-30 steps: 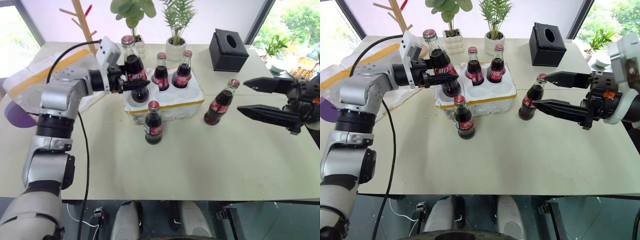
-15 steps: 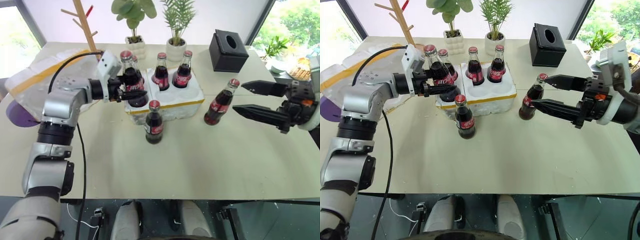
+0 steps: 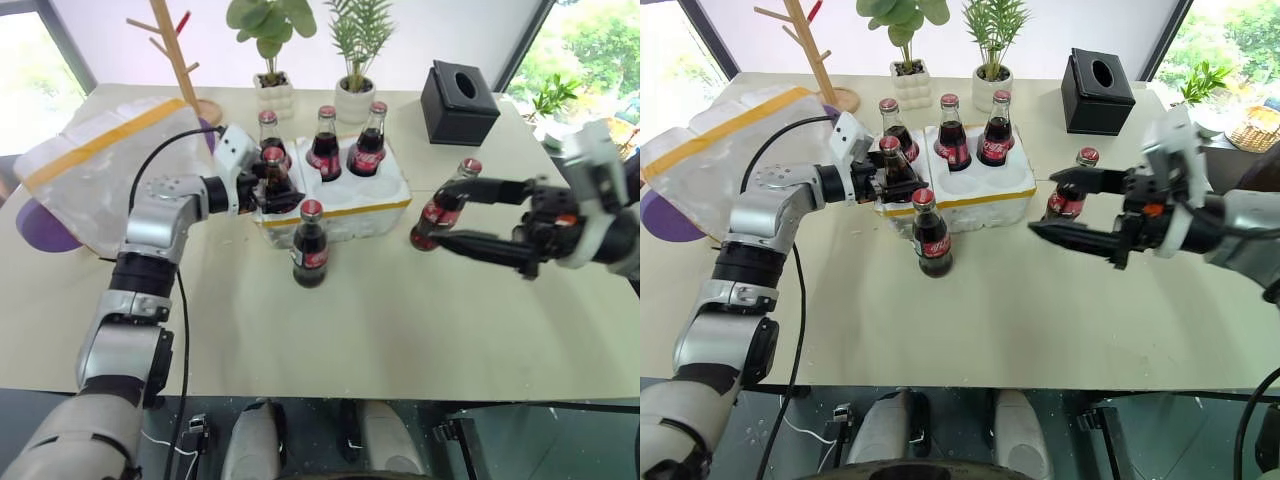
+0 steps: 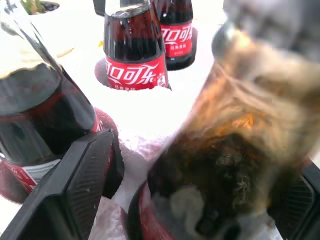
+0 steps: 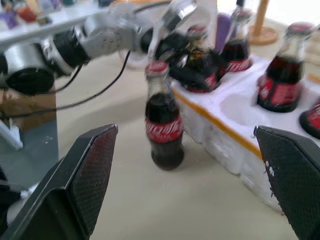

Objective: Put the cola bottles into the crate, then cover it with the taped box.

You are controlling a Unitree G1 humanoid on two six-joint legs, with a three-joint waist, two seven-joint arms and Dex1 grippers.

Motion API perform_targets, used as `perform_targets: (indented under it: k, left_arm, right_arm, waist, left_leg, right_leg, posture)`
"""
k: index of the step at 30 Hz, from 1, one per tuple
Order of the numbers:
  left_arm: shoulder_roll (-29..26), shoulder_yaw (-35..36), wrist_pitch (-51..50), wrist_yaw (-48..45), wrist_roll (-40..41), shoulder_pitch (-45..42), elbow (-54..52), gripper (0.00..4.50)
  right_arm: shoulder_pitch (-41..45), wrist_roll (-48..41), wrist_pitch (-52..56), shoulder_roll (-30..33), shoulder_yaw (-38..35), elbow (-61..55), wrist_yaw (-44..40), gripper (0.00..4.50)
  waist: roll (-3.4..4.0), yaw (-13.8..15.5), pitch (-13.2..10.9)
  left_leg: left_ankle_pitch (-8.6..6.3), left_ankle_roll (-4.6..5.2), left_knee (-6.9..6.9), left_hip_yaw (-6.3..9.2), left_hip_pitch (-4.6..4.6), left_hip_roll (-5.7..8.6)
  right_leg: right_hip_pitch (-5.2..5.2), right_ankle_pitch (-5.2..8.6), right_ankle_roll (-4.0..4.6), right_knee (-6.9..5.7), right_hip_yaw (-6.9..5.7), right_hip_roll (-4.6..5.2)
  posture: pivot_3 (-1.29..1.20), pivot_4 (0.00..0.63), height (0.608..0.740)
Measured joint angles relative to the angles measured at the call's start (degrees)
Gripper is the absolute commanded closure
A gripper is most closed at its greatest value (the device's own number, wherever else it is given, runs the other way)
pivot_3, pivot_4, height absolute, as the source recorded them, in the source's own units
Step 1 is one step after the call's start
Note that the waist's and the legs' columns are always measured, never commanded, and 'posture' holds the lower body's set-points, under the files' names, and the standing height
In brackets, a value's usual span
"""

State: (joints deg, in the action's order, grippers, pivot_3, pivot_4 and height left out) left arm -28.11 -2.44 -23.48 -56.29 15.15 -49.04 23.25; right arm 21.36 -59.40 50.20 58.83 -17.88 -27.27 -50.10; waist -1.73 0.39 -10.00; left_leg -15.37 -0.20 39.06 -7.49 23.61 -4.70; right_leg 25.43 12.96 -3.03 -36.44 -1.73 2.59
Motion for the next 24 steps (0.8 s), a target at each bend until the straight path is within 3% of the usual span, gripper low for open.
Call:
perform_targets:
  k: [5,10,13,17,24]
  left_arm:
    - [-6.1,6.1,-7.3,-2.3,7.7,3.7,-12.3,0.05]
    - [-20.0,14.8,-18.7,-8.7,19.4,10.3,-28.3,0.05]
    - [-28.3,21.0,-23.5,-13.1,24.1,21.8,-34.8,0.05]
    - [-30.6,25.9,-25.7,-13.8,27.4,30.2,-40.9,0.05]
    - [-29.8,25.9,-24.3,-10.3,27.7,37.0,-47.9,0.05]
  right_arm:
    - [2.2,5.1,-1.5,-6.7,8.6,-0.6,3.7,0.00]
    - [4.6,16.2,-7.1,-13.7,19.0,1.1,6.2,0.00]
    - [5.5,21.8,-9.3,-20.0,24.7,5.4,8.0,0.00]
    - [7.1,27.6,-11.8,-25.4,30.0,10.1,8.3,0.00]
    - [9.6,33.4,-13.9,-30.6,33.7,16.6,7.1,0.00]
  waist:
    - [-0.01,-0.9,0.0]
    - [0.01,-1.7,0.0]
    - [0.02,-1.6,0.0]
    - [-0.02,-0.4,0.0]
    - [-0.01,0.1,0.0]
  left_leg:
    - [0.01,-0.01,0.03,-0.01,-0.01,-0.02]
    - [0.00,-0.01,-0.07,-0.05,-0.21,-0.02]
    - [0.03,-0.06,-0.08,-0.08,-0.22,-0.02]
    - [0.07,-0.15,-0.03,-0.09,-0.16,0.01]
    - [0.07,-0.15,0.00,-0.14,-0.16,0.07]
  right_leg:
    - [0.05,0.01,0.00,-0.17,0.00,0.00]
    - [0.06,0.06,0.00,-0.38,0.05,0.00]
    - [0.20,0.18,0.13,-0.67,0.04,0.03]
    - [0.19,0.30,0.36,-0.63,-0.02,0.15]
    - [0.19,0.31,0.38,-0.62,0.01,0.21]
  posture:
    - [0.00,0.150,0.740]
    - [0.00,0.150,0.740]
    - [0.00,0.150,0.740]
    - [0.00,0.150,0.740]
    - [0.00,0.150,0.740]
